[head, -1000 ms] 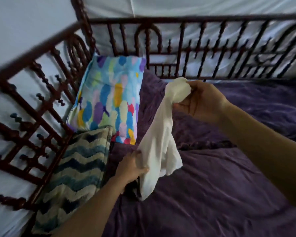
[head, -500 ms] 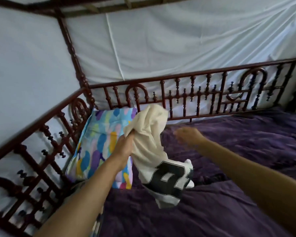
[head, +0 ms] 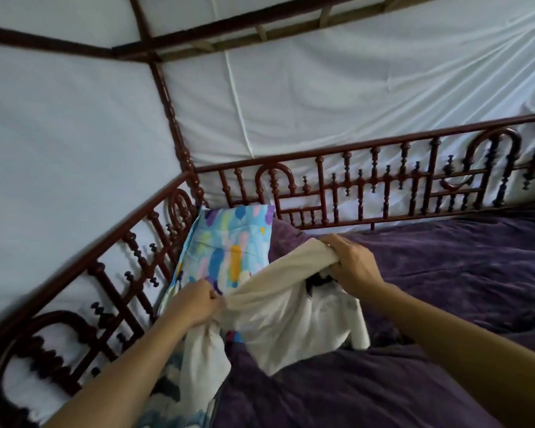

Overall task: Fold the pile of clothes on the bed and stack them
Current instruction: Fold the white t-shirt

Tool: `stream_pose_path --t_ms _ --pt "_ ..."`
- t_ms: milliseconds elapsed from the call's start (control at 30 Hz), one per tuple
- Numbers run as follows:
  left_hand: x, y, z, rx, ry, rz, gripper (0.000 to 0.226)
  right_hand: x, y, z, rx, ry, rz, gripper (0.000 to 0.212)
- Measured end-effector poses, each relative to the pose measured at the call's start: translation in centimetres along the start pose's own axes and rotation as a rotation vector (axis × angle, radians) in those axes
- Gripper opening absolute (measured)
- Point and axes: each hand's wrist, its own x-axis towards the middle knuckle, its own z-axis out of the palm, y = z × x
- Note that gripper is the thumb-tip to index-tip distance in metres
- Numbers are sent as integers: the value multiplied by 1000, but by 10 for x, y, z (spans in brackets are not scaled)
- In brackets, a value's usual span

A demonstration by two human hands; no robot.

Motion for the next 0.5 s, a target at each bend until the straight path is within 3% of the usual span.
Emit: stream_pose_path --t_ms 67,167,267,333,433,500 --pt "-8 1 2 -96 44 101 25 10 -30 -2 -30 -33 -104 41" --pt "-21 19 16 -286 -38 268 70 14 -64 -3 -27 -57 -198 48" --pt "-29 43 33 -487 -141 348 90 14 -84 -10 -33 -10 -217 44" --pt "-30 61 42 -585 -132 403 72 11 -91 -21 -44 30 -186 40" --pt "-29 86 47 -642 -10 512 18 2 -93 -44 -76 99 -159 32" --pt "-34 98 45 -682 68 544 11 -9 -87 -62 -108 164 -157 26"
